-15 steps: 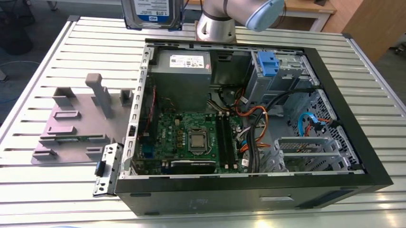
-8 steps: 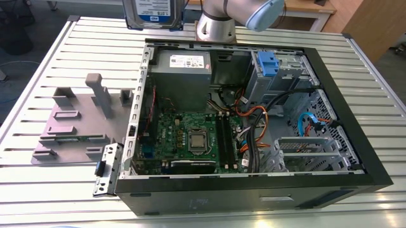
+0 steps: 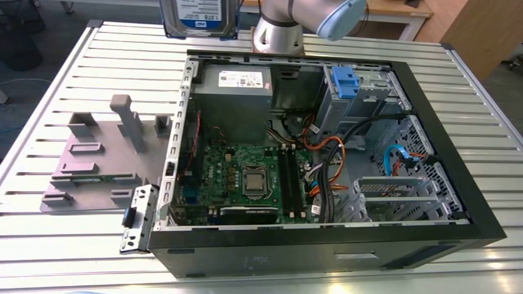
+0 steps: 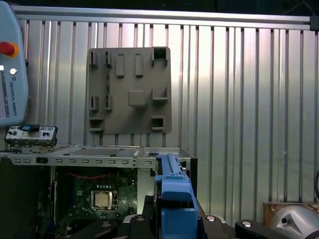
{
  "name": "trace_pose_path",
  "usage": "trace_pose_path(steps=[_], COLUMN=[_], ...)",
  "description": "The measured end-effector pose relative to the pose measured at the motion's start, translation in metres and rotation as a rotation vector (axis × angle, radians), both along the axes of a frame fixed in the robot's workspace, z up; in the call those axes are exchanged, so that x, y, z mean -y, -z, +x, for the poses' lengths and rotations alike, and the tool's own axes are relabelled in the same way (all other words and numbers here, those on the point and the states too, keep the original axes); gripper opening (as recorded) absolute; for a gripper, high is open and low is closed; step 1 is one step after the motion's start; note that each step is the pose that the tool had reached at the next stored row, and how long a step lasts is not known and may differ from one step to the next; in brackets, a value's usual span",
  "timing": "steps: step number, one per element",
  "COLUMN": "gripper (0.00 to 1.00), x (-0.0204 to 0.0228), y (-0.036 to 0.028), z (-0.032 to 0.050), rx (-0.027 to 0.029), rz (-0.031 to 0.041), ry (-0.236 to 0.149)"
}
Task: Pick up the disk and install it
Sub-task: 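Pick up the disk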
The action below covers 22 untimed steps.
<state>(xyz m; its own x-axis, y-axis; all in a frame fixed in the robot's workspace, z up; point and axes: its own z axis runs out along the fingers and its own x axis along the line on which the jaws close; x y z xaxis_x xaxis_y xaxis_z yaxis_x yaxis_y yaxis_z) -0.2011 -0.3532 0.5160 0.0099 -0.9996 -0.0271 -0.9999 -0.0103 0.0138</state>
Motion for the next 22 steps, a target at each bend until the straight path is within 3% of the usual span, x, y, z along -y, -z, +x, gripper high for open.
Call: trace_pose_path(steps=[22], gripper=[0.36], x=[0.0000], y=[0.0001], z=[0.0072], rx=[0.0000], rz=[0.0000], ry=[0.000])
